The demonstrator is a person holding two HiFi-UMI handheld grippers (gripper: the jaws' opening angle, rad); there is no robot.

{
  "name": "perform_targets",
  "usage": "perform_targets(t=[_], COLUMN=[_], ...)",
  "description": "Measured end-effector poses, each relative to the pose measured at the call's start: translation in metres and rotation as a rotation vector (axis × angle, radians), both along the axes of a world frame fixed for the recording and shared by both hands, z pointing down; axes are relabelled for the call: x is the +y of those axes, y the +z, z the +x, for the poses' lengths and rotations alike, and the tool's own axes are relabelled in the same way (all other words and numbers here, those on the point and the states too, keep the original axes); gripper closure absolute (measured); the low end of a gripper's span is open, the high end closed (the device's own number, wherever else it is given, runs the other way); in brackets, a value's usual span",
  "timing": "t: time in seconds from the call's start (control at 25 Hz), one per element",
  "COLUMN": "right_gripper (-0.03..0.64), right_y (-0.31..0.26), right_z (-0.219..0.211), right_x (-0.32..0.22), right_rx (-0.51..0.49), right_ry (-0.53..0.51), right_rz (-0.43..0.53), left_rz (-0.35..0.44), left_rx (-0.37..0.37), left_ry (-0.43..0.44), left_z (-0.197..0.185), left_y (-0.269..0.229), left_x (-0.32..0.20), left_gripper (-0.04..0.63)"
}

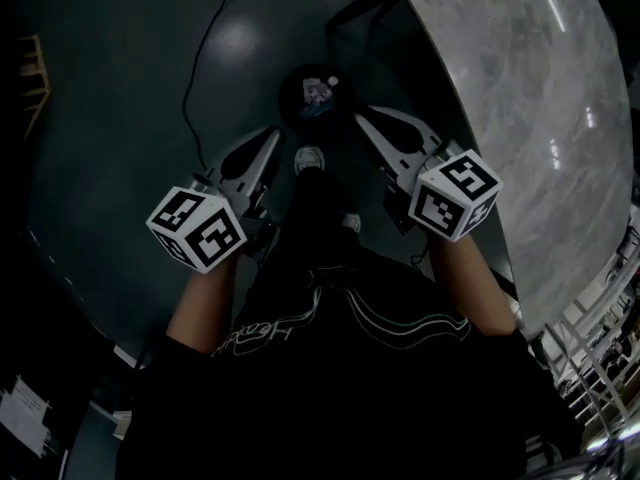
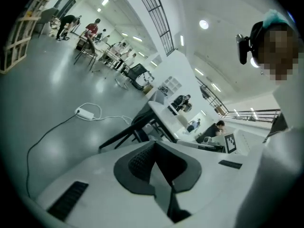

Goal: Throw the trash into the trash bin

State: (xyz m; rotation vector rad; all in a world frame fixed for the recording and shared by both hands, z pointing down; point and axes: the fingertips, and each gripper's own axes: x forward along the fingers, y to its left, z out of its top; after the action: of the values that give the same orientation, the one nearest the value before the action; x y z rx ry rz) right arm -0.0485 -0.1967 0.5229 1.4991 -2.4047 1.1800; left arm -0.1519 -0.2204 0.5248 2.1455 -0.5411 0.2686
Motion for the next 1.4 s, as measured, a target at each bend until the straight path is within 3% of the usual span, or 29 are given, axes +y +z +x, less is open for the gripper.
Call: perform_targets(t=[0.24,0.44,0.64,0.8,1.08,1.4], right_gripper=[0.563,0.565,0.565,0.568,0.581,0.583], right_y=[-0.111,-0.161,-0.219,-0.262,-0.297,-0.317], right_z=[0.038,0.063,0.061,0.077,0.095,0.11], right_x=[0.084,0.142,0.218,0.262,0.335,0.387], right_rx=[-0.078,0.041,0.068,0.081,0.158,0.2], right_ry=[-0.008,0.036,0.03,0.086,0.206,0.277], right_rz=[0.162,0.267,0.343,0.435,0.485,0.537], left_rz=[0.132,0.304,0.34,0.454,0.515,0.552], left_rx=[0.122,0.2,0.294,0.344,0.407,0.438], left_ry=[0.16,0.302,0.338,0.409,0.552,0.628], left_z=[0.046,0.08,0.094,0.112,0.141,0.164], left_y=[-0.108,-0.176,-0.241,-0.287,-0.32,-0.342], left_x=[0.078,0.139,0.211,0.249,0.328,0.378], left_gripper=[0.589,0.589,0.589,0.589,0.589,0.589])
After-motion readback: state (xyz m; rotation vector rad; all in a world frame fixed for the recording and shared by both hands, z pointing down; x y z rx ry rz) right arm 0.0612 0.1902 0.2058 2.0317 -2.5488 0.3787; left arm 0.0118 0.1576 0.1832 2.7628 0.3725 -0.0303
